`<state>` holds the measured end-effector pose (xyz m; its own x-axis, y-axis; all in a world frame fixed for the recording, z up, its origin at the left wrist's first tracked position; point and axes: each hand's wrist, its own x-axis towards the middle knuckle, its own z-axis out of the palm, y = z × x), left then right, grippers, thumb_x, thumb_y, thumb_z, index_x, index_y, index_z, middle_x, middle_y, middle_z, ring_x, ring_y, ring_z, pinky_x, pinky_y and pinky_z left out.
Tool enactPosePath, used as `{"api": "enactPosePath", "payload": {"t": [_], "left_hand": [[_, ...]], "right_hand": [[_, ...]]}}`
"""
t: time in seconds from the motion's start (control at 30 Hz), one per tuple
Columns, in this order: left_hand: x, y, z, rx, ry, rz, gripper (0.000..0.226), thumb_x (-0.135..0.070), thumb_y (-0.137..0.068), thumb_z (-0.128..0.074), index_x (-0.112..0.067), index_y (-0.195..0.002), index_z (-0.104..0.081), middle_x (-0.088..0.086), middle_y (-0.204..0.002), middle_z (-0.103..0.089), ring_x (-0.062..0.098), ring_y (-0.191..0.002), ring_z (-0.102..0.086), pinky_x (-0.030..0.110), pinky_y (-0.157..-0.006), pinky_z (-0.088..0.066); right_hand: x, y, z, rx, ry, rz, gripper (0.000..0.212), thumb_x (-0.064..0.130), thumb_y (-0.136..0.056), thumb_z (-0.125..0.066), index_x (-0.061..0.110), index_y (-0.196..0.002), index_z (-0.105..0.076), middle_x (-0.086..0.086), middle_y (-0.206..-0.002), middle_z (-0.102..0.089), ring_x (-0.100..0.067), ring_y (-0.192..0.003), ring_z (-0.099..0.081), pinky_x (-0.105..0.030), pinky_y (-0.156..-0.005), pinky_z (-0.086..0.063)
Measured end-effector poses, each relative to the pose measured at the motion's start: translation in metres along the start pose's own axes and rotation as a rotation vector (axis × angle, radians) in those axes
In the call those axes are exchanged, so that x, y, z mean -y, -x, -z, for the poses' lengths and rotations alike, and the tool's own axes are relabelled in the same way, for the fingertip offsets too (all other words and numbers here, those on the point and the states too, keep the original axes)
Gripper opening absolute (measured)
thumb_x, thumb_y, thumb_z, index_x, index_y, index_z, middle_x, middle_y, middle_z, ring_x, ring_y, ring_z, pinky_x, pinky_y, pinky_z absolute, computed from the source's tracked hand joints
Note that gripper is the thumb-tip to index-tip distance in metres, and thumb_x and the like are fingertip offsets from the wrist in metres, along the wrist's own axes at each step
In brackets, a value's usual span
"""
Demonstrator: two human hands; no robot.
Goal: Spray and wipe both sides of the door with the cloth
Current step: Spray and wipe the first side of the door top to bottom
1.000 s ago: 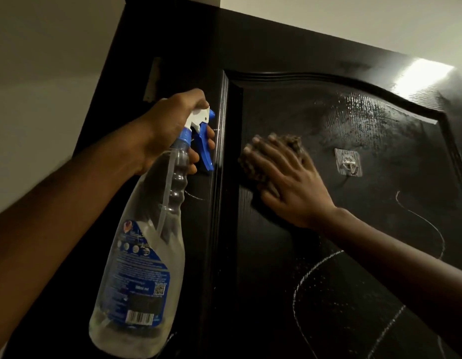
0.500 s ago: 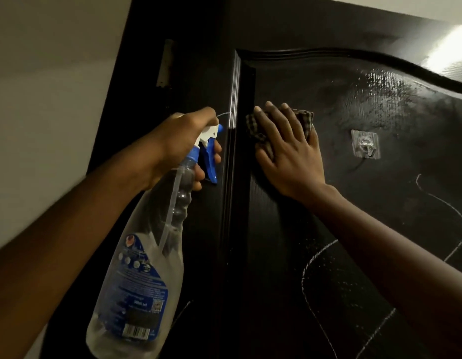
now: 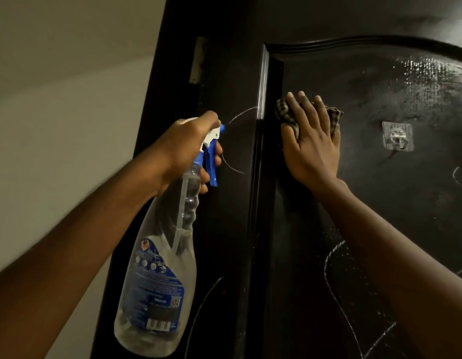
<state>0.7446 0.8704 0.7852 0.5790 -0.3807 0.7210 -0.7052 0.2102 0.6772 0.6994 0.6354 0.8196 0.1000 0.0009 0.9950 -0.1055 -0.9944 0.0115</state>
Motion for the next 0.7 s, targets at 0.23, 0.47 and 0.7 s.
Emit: {"api": "enactPosePath", "payload": {"t": [0.23,0.47,0.7], "left_hand": [[0.009,-0.004,0.051,0.016,0.078,0.005,0.049,-0.047,-0.096,-0.046,-0.003,-0.092,-0.066,0.015,-0.089,-0.070,0.015,-0.038,-0.051,0.026,-0.042,-0.047],[0.025,-0.015,0.099,0.053,0.105,-0.022,0.045,-0.045,-0.095,-0.047,-0.005,-0.088,-0.067,0.013,-0.085,-0.071,0.018,-0.038,-0.049,0.028,-0.042,-0.048],[0.037,-0.035,0.118,0.087,0.111,-0.066,0.046,-0.044,-0.095,-0.046,-0.004,-0.086,-0.067,0.014,-0.087,-0.071,0.019,-0.039,-0.050,0.029,-0.042,-0.048]], "right_hand": [[0.046,-0.038,-0.032,0.042,0.139,0.136,0.063,0.051,-0.102,-0.029,0.040,-0.161,-0.010,0.010,-0.170,-0.005,-0.012,-0.156,0.007,-0.053,-0.124,0.001],[0.085,0.011,-0.068,0.049,0.351,0.484,0.069,0.053,-0.098,-0.030,0.034,-0.162,-0.015,0.004,-0.170,-0.013,-0.018,-0.157,-0.002,-0.059,-0.123,-0.010],[0.087,-0.044,-0.065,0.100,0.416,0.580,0.069,0.057,-0.096,-0.032,0.036,-0.161,-0.019,0.004,-0.168,-0.020,-0.021,-0.157,-0.009,-0.058,-0.122,-0.019]]}}
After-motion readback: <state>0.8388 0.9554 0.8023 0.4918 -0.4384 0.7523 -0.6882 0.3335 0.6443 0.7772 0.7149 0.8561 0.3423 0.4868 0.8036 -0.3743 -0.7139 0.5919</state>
